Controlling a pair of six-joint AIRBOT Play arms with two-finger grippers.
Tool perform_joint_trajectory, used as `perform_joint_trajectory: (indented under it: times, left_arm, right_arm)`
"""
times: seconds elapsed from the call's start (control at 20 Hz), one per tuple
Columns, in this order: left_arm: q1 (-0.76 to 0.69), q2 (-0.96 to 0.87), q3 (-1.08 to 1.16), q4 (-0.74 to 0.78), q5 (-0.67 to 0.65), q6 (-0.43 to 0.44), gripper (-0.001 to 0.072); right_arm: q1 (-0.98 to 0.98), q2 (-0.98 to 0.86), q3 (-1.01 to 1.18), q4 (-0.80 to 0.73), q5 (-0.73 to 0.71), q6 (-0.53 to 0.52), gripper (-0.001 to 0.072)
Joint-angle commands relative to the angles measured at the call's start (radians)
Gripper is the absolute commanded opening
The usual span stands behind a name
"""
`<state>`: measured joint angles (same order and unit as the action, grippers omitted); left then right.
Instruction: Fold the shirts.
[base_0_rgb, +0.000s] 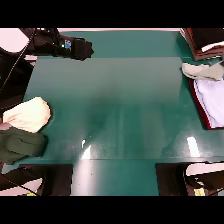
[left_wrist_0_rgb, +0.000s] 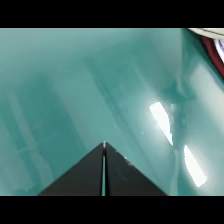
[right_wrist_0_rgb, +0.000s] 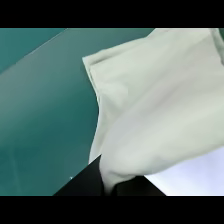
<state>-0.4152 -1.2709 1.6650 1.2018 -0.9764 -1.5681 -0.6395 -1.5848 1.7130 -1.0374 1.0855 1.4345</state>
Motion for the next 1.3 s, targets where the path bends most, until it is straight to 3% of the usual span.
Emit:
perform_joint_trajectory:
  times: [0.0,0.5,0.6,0.85,1.15,1.2,1.25]
  left_arm:
    - [-0.002,-0.001,0.000,0.000,0.013,-0.005,0.0025]
    - [-0.002,-0.001,0.000,0.003,-0.007,-0.002,0.0025]
    - [-0.002,-0.001,0.000,0.003,-0.008,-0.001,0.0026]
    - [-0.002,-0.001,0.000,0.002,-0.027,0.006,0.0025]
    - [-0.002,-0.001,0.000,0.002,-0.032,0.032,0.0025]
    - [-0.002,-0.001,0.000,0.002,-0.032,0.032,0.0026]
    - [-0.002,-0.001,0.000,0.002,-0.032,0.032,0.0025]
  right_arm:
    - [-0.075,0.003,0.011,0.109,-0.034,0.004,0.0017]
    - [-0.067,0.022,0.339,0.117,0.119,0.004,0.0016]
    - [-0.093,0.072,0.266,0.093,0.131,0.004,0.0016]
    - [-0.151,0.219,0.031,-0.191,0.199,-0.003,0.0016]
    - [-0.257,0.371,-0.311,-0.248,0.226,-0.082,0.0021]
    - [-0.273,0.387,-0.349,-0.248,0.228,-0.082,0.0085]
    - [-0.290,0.404,-0.388,-0.249,0.230,-0.082,0.0326]
